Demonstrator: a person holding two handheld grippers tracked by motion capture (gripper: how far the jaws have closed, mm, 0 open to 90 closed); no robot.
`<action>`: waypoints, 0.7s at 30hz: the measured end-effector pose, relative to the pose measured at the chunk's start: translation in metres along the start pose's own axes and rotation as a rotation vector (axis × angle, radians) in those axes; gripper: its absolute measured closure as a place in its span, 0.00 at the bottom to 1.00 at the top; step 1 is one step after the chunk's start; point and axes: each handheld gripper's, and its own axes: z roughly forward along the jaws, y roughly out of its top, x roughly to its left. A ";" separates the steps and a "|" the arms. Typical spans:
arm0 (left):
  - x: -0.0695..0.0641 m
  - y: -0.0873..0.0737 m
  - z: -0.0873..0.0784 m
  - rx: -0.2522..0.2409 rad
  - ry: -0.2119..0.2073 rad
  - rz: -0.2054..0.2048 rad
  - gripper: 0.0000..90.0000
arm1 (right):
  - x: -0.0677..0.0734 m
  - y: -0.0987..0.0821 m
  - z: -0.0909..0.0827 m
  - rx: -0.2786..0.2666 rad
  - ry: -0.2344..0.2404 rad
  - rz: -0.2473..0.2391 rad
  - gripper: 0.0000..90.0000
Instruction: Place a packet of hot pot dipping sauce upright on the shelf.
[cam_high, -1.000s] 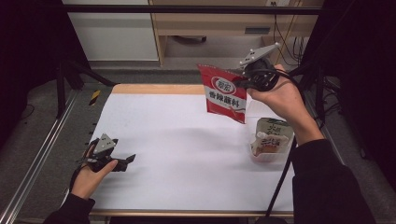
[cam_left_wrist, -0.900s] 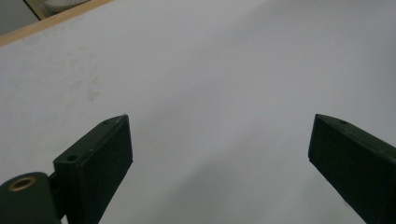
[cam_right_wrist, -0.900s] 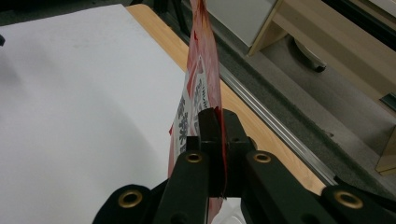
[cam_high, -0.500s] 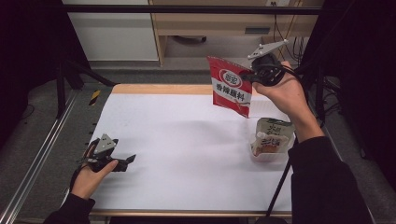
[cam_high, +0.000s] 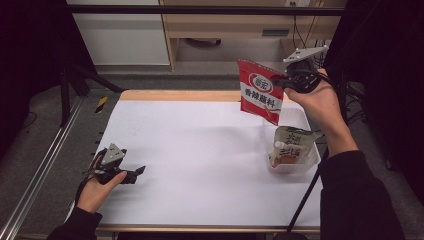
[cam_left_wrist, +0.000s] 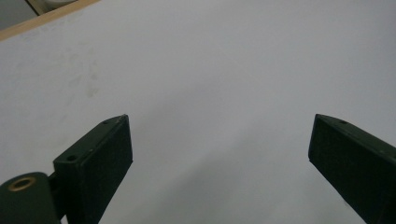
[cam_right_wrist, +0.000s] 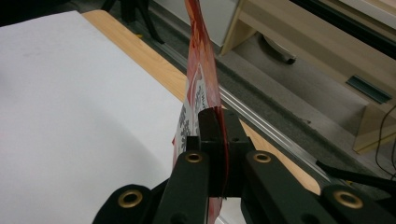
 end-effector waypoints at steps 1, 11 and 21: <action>0.000 0.000 0.000 0.001 0.000 0.000 0.07 | -0.002 -0.002 -0.001 -0.002 -0.002 0.007 1.00; 0.000 0.000 0.001 0.004 -0.003 0.001 0.07 | -0.022 -0.025 -0.018 -0.015 -0.024 0.064 1.00; -0.001 0.000 0.001 0.005 -0.004 0.003 0.07 | -0.033 -0.045 -0.024 -0.001 -0.054 0.093 1.00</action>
